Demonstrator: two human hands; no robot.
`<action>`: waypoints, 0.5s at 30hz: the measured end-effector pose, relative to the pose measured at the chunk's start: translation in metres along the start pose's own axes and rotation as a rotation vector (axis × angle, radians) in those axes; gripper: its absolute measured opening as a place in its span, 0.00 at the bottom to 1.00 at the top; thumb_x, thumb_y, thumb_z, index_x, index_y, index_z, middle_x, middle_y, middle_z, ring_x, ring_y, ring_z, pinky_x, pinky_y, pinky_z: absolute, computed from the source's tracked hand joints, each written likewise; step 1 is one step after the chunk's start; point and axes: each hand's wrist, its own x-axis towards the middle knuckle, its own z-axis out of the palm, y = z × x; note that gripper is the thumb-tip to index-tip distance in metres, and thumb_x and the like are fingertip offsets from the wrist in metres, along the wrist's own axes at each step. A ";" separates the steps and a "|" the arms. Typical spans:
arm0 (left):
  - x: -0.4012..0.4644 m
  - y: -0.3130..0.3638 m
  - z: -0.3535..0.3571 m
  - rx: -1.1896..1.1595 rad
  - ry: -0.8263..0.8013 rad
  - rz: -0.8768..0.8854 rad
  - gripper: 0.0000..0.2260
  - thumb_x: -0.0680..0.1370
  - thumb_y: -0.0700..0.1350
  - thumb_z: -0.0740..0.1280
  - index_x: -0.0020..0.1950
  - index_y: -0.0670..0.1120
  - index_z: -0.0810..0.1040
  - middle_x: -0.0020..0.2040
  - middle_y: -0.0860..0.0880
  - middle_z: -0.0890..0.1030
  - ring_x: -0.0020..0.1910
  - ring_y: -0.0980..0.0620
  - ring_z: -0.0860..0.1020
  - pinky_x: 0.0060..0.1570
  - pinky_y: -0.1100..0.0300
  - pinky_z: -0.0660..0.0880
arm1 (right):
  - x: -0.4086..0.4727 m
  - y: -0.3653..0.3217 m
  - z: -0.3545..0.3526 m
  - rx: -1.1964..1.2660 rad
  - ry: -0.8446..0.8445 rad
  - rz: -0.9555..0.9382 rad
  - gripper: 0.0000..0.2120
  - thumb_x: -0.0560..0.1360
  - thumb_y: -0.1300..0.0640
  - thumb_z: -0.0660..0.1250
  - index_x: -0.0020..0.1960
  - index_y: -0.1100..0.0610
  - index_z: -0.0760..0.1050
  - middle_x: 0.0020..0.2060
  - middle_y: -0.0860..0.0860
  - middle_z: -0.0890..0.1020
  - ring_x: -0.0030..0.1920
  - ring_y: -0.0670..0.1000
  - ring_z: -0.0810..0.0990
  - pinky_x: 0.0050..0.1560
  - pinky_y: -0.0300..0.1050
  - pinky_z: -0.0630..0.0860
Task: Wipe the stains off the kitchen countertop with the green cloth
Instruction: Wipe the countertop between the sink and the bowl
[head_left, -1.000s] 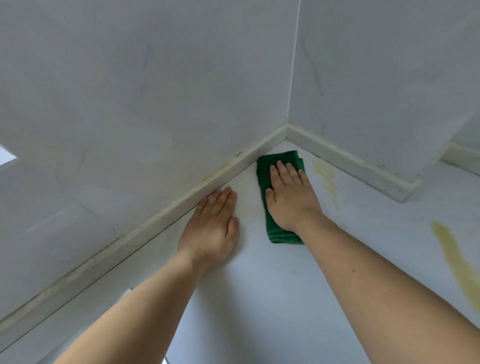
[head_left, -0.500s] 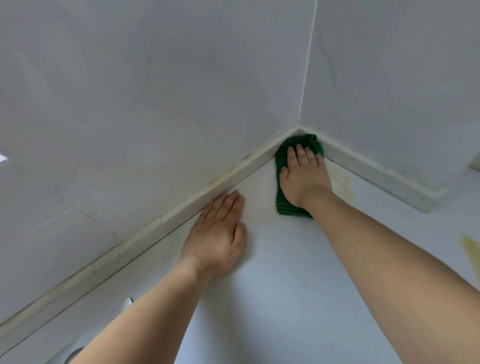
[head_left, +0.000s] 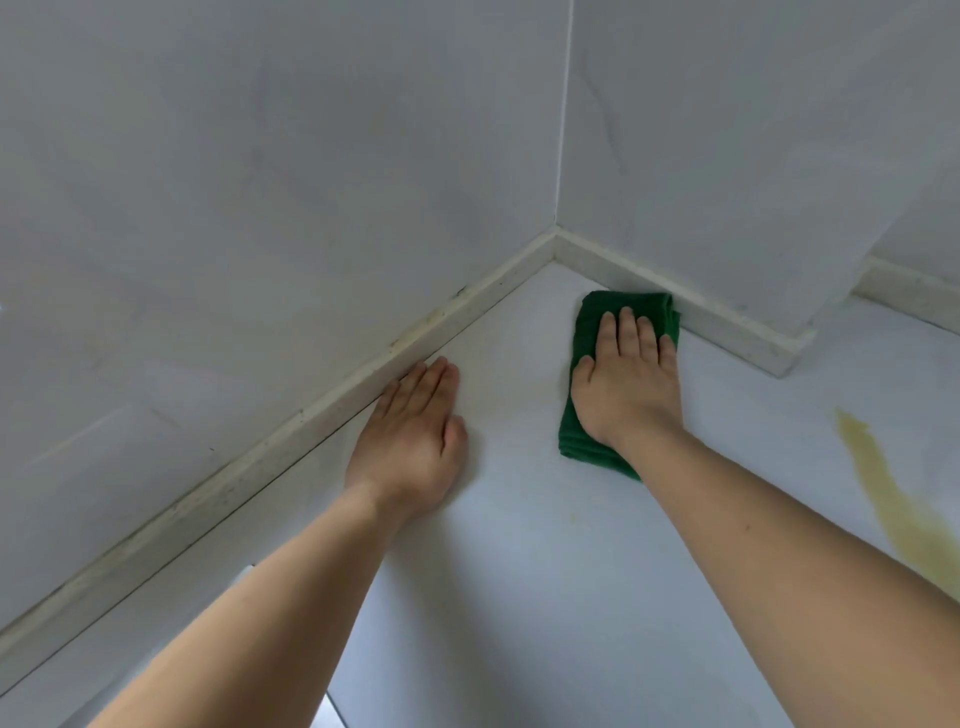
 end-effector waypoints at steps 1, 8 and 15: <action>0.000 -0.001 0.001 0.002 0.006 0.002 0.33 0.77 0.57 0.38 0.82 0.50 0.50 0.82 0.54 0.49 0.80 0.56 0.45 0.73 0.64 0.36 | 0.010 -0.002 -0.001 -0.002 0.003 0.005 0.30 0.80 0.48 0.40 0.79 0.58 0.40 0.79 0.55 0.45 0.78 0.55 0.45 0.77 0.55 0.43; 0.002 -0.002 0.004 0.014 0.007 0.008 0.34 0.75 0.58 0.38 0.82 0.51 0.50 0.82 0.54 0.48 0.80 0.56 0.45 0.74 0.63 0.38 | 0.036 -0.009 -0.001 -0.031 0.004 0.011 0.30 0.80 0.48 0.40 0.79 0.59 0.41 0.79 0.55 0.45 0.78 0.56 0.47 0.76 0.56 0.43; 0.005 0.000 0.001 -0.014 -0.007 0.005 0.27 0.82 0.52 0.47 0.81 0.49 0.51 0.82 0.52 0.50 0.80 0.55 0.47 0.76 0.60 0.42 | -0.021 -0.022 0.002 0.038 0.005 0.124 0.30 0.81 0.49 0.41 0.79 0.60 0.42 0.79 0.56 0.45 0.78 0.56 0.45 0.76 0.56 0.41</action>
